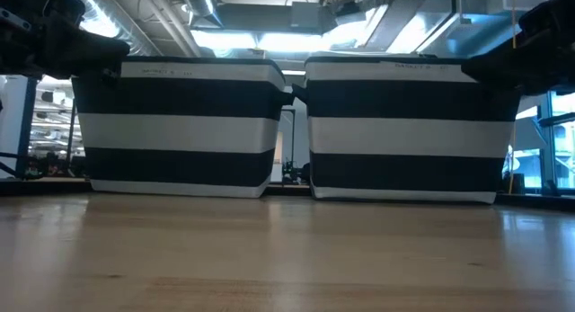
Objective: Sort clothes
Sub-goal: Return to Home Position
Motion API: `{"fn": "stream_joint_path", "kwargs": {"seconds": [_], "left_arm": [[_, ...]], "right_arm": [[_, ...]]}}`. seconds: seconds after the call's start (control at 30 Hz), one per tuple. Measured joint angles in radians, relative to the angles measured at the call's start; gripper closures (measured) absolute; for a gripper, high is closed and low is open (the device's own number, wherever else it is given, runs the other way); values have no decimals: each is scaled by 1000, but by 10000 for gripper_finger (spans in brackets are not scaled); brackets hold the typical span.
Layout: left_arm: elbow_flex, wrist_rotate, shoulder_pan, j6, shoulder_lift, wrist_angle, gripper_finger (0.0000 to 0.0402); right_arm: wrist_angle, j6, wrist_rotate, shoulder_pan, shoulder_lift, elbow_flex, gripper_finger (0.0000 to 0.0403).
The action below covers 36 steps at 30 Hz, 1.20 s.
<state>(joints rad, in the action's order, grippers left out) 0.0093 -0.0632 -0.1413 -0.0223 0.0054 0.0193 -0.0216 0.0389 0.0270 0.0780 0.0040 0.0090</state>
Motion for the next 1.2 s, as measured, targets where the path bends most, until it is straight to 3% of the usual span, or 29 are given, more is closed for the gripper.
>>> {"fn": "stream_joint_path", "kwargs": {"seconds": [1.2], "left_arm": [[0,0,0,0,0,0,398]], "right_arm": [[-5,11,-4,0,8,-2,320]]}}
